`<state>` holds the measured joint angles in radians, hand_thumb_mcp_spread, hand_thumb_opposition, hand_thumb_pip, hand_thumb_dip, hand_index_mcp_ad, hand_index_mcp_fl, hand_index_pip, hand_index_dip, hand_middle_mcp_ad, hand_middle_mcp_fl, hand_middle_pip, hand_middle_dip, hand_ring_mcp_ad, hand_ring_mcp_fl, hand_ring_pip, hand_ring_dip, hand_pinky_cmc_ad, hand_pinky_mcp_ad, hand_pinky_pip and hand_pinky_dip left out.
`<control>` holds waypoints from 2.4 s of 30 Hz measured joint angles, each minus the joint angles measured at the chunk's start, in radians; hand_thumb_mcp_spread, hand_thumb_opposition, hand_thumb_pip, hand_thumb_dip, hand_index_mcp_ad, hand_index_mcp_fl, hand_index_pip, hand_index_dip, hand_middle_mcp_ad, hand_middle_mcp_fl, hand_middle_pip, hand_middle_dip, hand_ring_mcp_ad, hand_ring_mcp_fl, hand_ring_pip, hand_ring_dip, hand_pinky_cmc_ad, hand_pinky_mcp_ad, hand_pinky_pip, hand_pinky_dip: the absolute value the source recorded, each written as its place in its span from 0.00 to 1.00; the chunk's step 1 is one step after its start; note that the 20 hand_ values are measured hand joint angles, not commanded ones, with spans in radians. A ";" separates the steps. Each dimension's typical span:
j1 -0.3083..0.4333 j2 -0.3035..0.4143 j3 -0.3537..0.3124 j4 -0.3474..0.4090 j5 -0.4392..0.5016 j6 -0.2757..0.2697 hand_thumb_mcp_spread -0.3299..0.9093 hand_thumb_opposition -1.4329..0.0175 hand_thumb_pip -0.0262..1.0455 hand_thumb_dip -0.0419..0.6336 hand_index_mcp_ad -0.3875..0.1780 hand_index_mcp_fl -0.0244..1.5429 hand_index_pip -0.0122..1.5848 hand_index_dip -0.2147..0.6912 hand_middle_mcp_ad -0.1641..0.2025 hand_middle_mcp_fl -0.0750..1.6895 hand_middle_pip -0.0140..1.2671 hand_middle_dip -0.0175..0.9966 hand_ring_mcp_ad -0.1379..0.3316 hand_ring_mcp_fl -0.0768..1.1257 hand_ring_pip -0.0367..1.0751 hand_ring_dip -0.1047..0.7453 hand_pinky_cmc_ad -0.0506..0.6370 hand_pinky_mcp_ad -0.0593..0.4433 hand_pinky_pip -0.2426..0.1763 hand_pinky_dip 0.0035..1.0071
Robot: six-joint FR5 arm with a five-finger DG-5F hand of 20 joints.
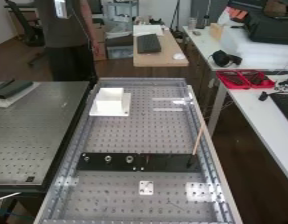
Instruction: Grab the smaller nut and place it in the white container
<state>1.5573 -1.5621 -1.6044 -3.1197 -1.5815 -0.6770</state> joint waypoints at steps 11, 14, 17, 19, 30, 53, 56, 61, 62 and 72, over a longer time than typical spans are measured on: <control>0.000 0.000 -0.004 0.003 -0.007 0.007 0.48 0.65 0.34 0.17 0.51 0.03 0.03 0.34 0.41 0.06 0.08 0.19 0.42 0.07 0.09 0.21 0.43 0.55 0.51 0.32; 0.000 0.000 -0.006 0.004 -0.007 0.007 0.49 0.58 0.38 0.19 0.50 0.03 0.04 0.37 0.41 0.06 0.09 0.24 0.49 0.07 0.08 0.22 0.53 0.65 0.47 0.40; 0.002 0.000 -0.007 0.004 -0.004 0.006 0.49 0.54 0.39 0.19 0.50 0.03 0.05 0.40 0.41 0.05 0.09 0.27 0.54 0.07 0.10 0.24 0.60 0.72 0.41 0.45; 0.004 0.000 -0.009 0.005 -0.001 0.007 0.49 0.52 0.39 0.19 0.50 0.03 0.05 0.41 0.41 0.05 0.10 0.28 0.55 0.07 0.09 0.24 0.64 0.74 0.40 0.49; 0.020 0.003 -0.030 0.012 0.029 0.010 0.49 0.50 0.39 0.19 0.50 0.03 0.05 0.43 0.41 0.05 0.11 0.31 0.59 0.06 0.11 0.27 0.70 0.81 0.40 0.51; 0.018 0.031 -0.139 0.036 0.064 0.017 0.48 0.49 0.41 0.20 0.50 0.03 0.06 0.43 0.42 0.06 0.11 0.32 0.62 0.06 0.11 0.27 0.73 0.81 0.33 0.53; 0.006 0.044 -0.169 0.043 0.060 0.011 0.49 0.48 0.41 0.21 0.50 0.03 0.06 0.43 0.43 0.05 0.11 0.32 0.62 0.06 0.11 0.27 0.73 0.80 0.32 0.53; -0.017 0.073 -0.238 0.068 0.063 0.000 0.49 0.48 0.41 0.20 0.50 0.03 0.06 0.43 0.42 0.06 0.11 0.32 0.62 0.06 0.11 0.27 0.73 0.80 0.32 0.53; -0.019 0.076 -0.246 0.072 0.064 -0.001 0.49 0.48 0.41 0.20 0.50 0.03 0.06 0.43 0.42 0.06 0.11 0.32 0.63 0.06 0.11 0.28 0.73 0.80 0.32 0.53; -0.046 0.124 -0.396 0.198 0.094 -0.036 0.49 0.48 0.46 0.21 0.50 0.05 0.06 0.42 0.42 0.08 0.10 0.32 0.63 0.06 0.11 0.28 0.72 0.81 0.32 0.53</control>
<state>1.5111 -1.4379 -2.0004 -2.9212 -1.4878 -0.7129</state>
